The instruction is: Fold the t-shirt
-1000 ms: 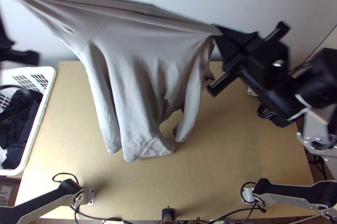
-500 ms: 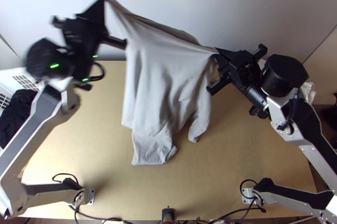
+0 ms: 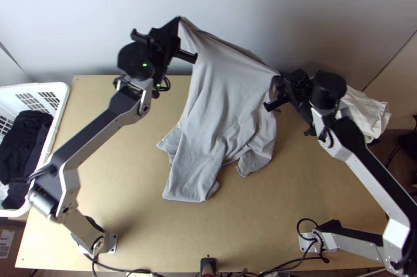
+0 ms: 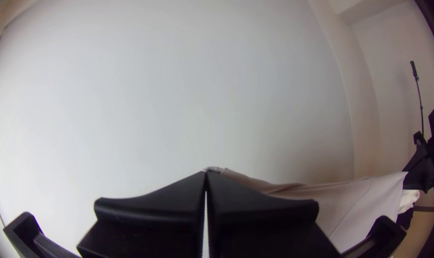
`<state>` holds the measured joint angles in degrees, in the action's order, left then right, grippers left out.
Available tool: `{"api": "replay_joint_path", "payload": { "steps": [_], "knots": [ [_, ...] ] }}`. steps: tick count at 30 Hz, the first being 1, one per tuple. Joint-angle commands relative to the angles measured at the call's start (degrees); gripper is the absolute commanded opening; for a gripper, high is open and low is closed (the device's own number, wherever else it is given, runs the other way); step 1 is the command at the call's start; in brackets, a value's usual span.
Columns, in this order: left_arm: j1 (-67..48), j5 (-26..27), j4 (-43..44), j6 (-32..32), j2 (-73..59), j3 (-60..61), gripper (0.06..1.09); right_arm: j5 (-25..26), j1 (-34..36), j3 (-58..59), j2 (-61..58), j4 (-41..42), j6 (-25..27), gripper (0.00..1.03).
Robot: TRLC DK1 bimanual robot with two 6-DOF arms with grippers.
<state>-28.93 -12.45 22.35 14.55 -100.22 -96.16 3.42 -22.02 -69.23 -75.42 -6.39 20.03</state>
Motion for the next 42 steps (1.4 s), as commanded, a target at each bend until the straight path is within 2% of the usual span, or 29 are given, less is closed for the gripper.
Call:
{"api": "replay_joint_path", "payload": {
  "steps": [1,3,5,10,12,15,17,20,24,27,35,37,39,42],
  "knots": [
    [-0.43,-0.03,0.85,-0.83,-6.47,-0.78,0.18,-0.7,3.39,4.37,-5.27,3.49,-0.61,0.03],
    [-0.78,-0.74,0.24,-0.92,-7.88,0.45,0.52,-0.78,3.83,4.54,-7.46,3.76,-0.78,0.03],
    [-1.04,-1.18,-0.55,-1.01,-8.06,1.15,0.62,-0.87,3.83,4.98,-8.08,4.9,-0.87,0.03],
    [-2.98,-2.14,-5.83,-1.01,-5.07,6.34,0.99,-1.22,3.92,7.53,-9.05,7.62,-1.22,0.03],
    [-3.33,-2.14,-8.81,-1.1,-3.05,8.36,1.04,-1.31,4.0,8.32,-9.05,7.71,-1.22,0.03],
    [-3.68,-1.79,-15.49,-3.65,3.11,13.54,1.04,-1.66,3.92,9.55,-9.05,7.71,-1.49,0.03],
    [-3.68,-1.44,-23.14,-6.37,7.41,16.35,1.04,-1.66,3.92,10.52,-8.96,7.71,-2.37,0.03],
    [-3.06,4.01,-37.82,-9.8,13.13,19.34,1.03,-1.84,3.92,12.37,-8.25,7.8,-3.86,0.03],
    [-1.31,7.88,-53.11,-9.89,16.55,24.09,1.03,-2.01,3.3,14.3,-6.85,7.8,-5.27,0.03],
    [0.54,7.88,-57.07,-9.71,16.82,27.78,1.04,-2.19,2.77,15.27,-5.97,7.8,-5.97,0.03],
    [3.97,7.88,-57.59,-8.75,13.65,34.37,1.03,-2.37,1.19,16.94,-3.16,7.01,-7.2,0.03],
    [4.32,7.88,-57.68,-8.75,11.89,34.64,1.02,-2.45,1.02,17.02,-2.54,6.39,-7.11,0.03],
    [4.41,7.97,-57.94,-9.01,9.87,34.11,0.97,-2.63,0.93,17.11,-2.01,5.69,-6.94,0.03],
    [4.41,7.88,-60.14,-10.59,6.09,31.38,0.97,-2.81,0.49,17.29,-1.49,5.25,-6.76,0.03]
  ]
}}
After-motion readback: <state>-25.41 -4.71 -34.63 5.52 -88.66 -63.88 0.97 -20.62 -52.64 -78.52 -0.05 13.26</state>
